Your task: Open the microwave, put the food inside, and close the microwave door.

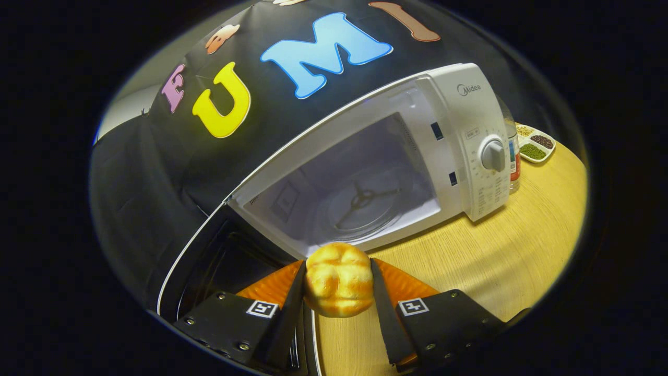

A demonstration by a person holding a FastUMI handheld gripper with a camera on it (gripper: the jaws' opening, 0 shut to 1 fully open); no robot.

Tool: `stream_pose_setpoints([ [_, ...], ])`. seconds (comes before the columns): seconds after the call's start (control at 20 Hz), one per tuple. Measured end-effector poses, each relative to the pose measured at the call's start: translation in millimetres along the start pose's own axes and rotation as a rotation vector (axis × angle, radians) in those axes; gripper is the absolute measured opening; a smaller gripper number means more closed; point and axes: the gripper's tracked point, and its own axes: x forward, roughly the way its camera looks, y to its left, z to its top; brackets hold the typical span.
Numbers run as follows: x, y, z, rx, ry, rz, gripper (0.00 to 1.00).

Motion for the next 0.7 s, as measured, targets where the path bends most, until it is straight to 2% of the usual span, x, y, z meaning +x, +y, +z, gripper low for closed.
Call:
stream_pose_setpoints([
  [0.7, 78.3, -14.2, 35.4, 0.038, -0.153, -0.027, 0.69],
])
